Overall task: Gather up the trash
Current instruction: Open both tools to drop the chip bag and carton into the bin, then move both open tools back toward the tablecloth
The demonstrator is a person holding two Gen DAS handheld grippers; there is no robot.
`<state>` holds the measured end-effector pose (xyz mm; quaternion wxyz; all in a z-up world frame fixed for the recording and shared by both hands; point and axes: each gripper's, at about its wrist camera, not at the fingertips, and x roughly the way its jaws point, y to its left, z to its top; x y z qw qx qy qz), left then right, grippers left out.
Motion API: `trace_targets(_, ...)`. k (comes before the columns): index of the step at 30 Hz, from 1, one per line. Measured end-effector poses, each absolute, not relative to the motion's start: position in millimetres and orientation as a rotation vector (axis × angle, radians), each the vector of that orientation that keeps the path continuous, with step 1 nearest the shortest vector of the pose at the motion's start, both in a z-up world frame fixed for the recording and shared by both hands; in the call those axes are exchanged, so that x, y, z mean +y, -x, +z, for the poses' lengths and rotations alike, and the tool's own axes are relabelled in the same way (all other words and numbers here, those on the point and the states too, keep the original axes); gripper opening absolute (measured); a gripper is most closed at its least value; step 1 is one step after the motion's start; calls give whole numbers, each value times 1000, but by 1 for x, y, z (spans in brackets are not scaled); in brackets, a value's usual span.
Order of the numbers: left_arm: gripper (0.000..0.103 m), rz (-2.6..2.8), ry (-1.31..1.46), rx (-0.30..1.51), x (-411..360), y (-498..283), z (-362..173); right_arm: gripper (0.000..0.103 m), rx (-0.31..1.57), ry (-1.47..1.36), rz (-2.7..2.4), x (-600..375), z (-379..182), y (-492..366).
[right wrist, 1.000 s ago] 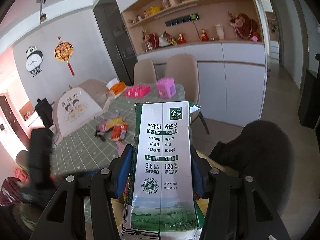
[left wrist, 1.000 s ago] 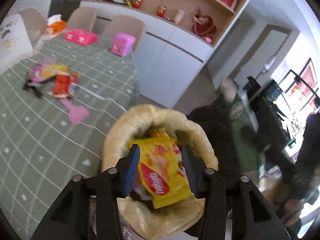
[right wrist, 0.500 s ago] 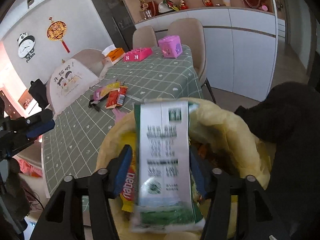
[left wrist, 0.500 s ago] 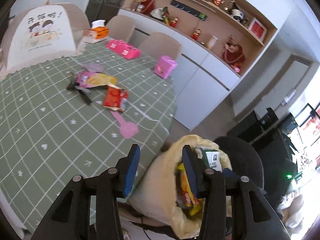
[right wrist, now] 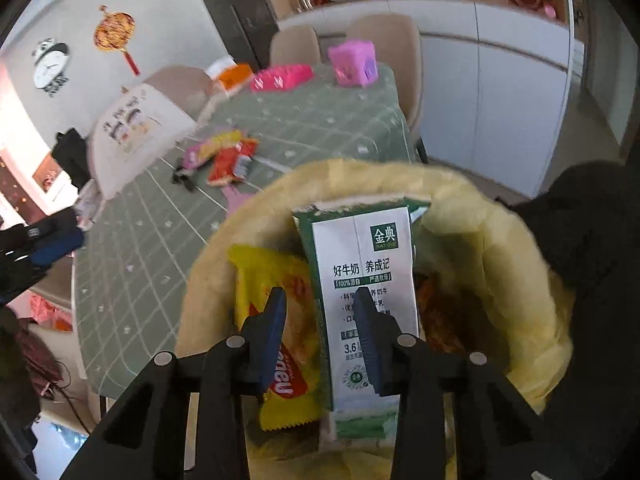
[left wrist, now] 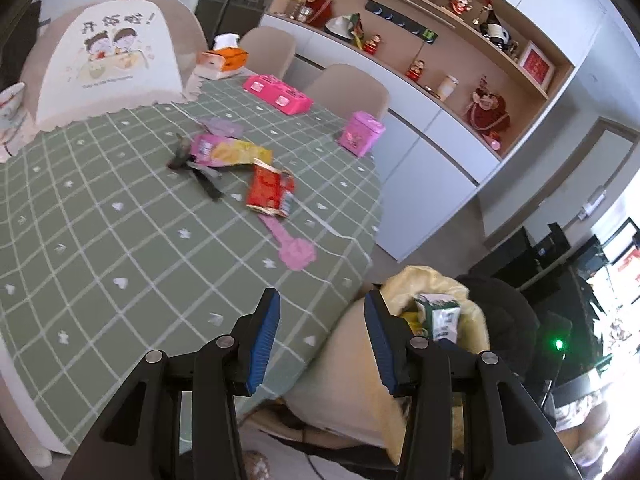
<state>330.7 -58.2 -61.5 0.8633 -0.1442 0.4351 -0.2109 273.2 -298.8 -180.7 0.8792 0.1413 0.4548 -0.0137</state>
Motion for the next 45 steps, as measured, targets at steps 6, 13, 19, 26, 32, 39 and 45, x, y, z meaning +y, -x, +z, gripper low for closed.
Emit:
trace_targets(6,45,-386,327,925,-36,-341,-72,33,990,-319,-48,-303,-195,-280)
trace_targets(13,45,-383,318,956,-42,-346,-87,34,1025,-326,-72,-304,-200,-276)
trace_targets(19,45,-398,302,971,-53,-348,-86,38,927,-287,-73,-300,-167,-259)
trace_targets(26,45,-410,287,959,-59,-350,-78,38,840,-297,-57,-311,-140,-230)
trace_targets(32,45,-415,297,967,-64,-349,-79,40,907,-332,-19,-310,-160,-200)
trace_targets(39,45,-410,269,969,-69,-353,-86,40,868,-308,-8,-302,-150,-192)
trace_targets(45,45,-400,204,950,-74,-376,-95,40,750,-330,15,-291,-120,-213)
